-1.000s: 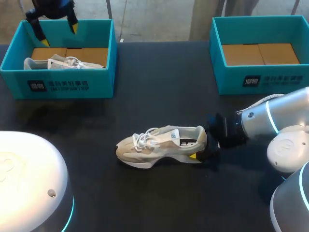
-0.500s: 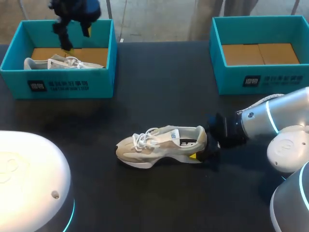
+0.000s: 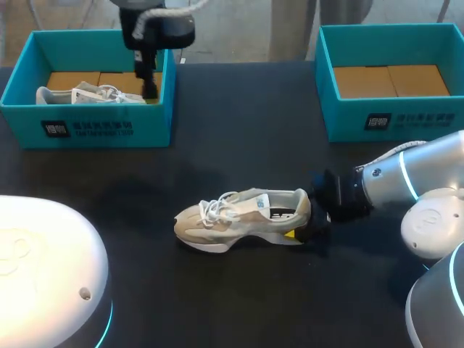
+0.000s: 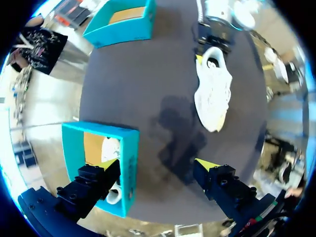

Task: Take the shoe out of the shoebox, open the shoe tongue, remove and reinsert the insole, then place the shoe into the shoebox

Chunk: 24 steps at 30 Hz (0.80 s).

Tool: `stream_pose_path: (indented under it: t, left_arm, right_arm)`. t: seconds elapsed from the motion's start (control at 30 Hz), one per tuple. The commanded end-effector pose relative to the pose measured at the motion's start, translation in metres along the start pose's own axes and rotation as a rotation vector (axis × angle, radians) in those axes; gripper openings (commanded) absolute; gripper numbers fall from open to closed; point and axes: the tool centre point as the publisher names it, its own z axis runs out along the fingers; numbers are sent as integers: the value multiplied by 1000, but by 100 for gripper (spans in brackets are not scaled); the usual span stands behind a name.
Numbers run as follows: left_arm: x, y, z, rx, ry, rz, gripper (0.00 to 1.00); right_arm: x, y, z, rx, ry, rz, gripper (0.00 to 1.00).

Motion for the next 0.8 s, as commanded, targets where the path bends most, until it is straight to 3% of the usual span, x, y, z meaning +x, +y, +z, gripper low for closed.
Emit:
stream_pose_path:
  t: [0.03,0.8]
  left_arm:
    - [17,-6,11,73,-59,-277,100]
    - [18,-8,13,74,-60,-260,100]
  right_arm:
    - [2,-3,1,3,-1,0,0]
    - [2,-3,1,3,-1,0,0]
